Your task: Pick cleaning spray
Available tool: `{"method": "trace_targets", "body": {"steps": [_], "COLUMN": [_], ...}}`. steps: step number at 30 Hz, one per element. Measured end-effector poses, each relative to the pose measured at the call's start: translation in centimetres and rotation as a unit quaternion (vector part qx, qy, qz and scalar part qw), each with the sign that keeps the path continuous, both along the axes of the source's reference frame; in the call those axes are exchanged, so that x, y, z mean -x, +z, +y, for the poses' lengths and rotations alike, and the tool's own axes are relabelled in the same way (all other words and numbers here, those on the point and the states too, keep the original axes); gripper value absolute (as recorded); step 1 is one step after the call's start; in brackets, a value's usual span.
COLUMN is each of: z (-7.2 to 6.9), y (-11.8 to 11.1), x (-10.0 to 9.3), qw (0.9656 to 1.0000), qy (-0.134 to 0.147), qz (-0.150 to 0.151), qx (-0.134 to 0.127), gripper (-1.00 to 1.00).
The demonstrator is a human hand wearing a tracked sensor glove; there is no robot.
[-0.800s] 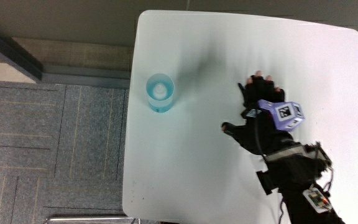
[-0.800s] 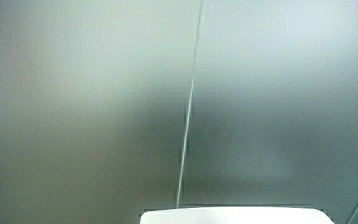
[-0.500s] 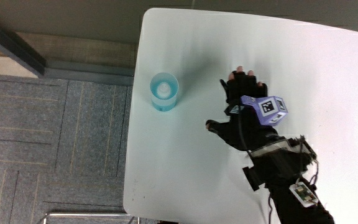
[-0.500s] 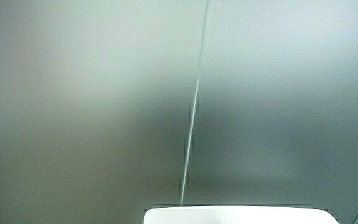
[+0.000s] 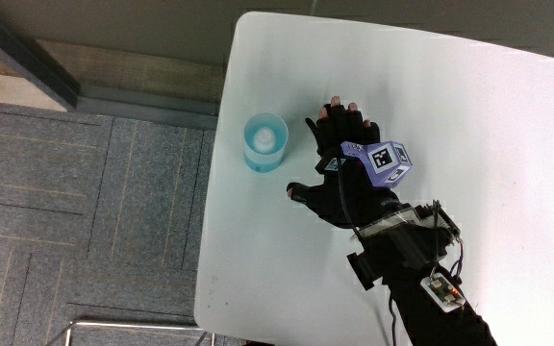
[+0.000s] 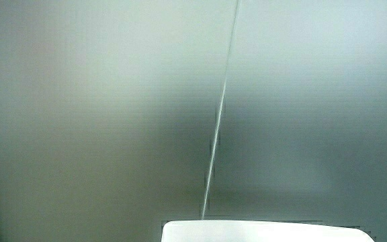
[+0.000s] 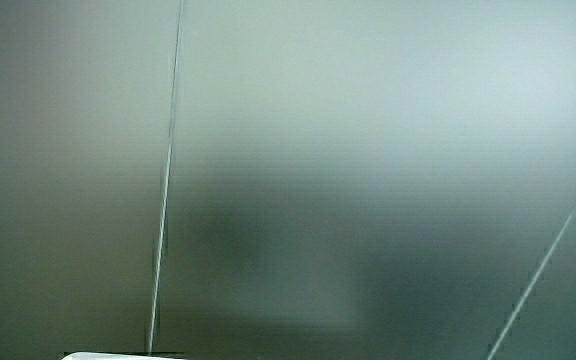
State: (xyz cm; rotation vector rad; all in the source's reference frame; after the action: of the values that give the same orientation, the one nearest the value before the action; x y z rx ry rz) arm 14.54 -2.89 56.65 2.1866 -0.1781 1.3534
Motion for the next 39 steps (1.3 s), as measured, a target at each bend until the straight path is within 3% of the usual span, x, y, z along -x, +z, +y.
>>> {"method": "trace_targets", "body": {"steps": [2, 4, 5, 6, 9, 11, 12, 14, 15, 20, 24, 26, 27, 29, 30, 31, 36, 39], "z": [0.0, 0.2, 0.2, 0.2, 0.4, 0.4, 0.4, 0.5, 0.5, 0.6, 0.6, 0.5, 0.5, 0.5, 0.4, 0.5, 0.5, 0.4], "y": [0.7, 1.6, 2.3, 2.6, 2.8, 3.1, 3.1, 3.3, 3.7, 3.9, 3.9, 4.0, 3.7, 4.1, 4.2, 3.9, 3.6, 3.3], "x": [0.0, -0.2, -0.3, -0.5, -0.4, -0.5, -0.6, -0.6, -0.7, -0.6, -0.2, 0.0, 0.3, 0.4, 0.5, 0.6, 0.4, 0.3], "qw": [0.9987, 0.9923, 0.9887, 0.9885, 0.9794, 0.9767, 0.977, 0.9739, 0.9754, 0.9699, 0.9679, 0.9688, 0.9665, 0.9653, 0.9673, 0.9671, 0.9647, 0.9653], "qy": [0.001, 0.017, 0.022, 0.03, 0.047, 0.052, 0.054, 0.059, 0.062, 0.066, 0.048, 0.042, 0.044, 0.044, 0.04, 0.042, 0.06, 0.069], "qz": [-0.047, -0.116, -0.144, -0.142, -0.188, -0.201, -0.197, -0.211, -0.203, -0.224, -0.234, -0.232, -0.242, -0.247, -0.243, -0.242, -0.253, -0.251], "qx": [0.019, 0.039, 0.036, 0.043, 0.059, 0.055, 0.06, 0.058, 0.058, 0.068, 0.076, 0.075, 0.075, 0.071, 0.06, 0.065, 0.041, 0.024], "gripper": [0.0, 0.0, 0.0, 0.0, 0.0, 0.0, 0.0, 0.0, 0.0, 0.0, 0.0, 0.0, 0.0, 0.0, 0.0, 0.0, 0.24, 0.38]}}
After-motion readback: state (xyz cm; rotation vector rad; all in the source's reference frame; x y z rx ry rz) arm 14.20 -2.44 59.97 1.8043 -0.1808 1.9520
